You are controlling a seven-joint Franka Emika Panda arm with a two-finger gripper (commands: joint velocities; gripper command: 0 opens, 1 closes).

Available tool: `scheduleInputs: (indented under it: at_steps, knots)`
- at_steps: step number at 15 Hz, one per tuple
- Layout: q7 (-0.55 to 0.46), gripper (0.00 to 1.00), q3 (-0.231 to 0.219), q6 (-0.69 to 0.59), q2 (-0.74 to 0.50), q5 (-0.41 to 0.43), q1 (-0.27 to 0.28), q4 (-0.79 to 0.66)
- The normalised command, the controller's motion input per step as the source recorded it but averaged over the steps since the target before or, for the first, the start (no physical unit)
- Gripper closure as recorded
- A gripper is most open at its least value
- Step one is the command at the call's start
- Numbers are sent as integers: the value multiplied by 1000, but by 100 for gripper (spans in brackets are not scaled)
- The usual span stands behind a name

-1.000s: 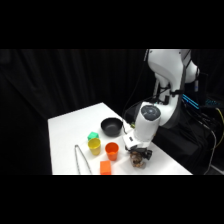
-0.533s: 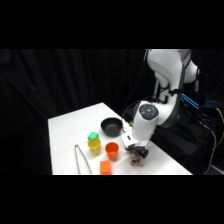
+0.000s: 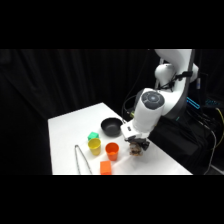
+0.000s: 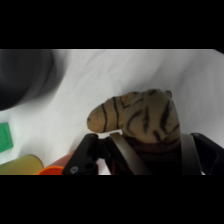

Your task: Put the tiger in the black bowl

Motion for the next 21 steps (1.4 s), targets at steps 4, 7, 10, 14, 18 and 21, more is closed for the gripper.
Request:
scheduleInputs:
  at_steps: [4, 7, 10, 14, 18, 21]
  knots:
    - [-161, 96, 67, -248, -386, 120, -207, -87]
    - [-284, 97, -60, -94, -252, 127, -319, -52]
    - [-389, 97, -132, -58, -206, 196, -354, -18]
    - [-394, 97, -124, -78, -151, 264, -295, 38]
    - [-232, 97, -51, -24, -35, 239, -144, 54]
    - [-145, 97, -7, 171, 148, 224, -65, 25]
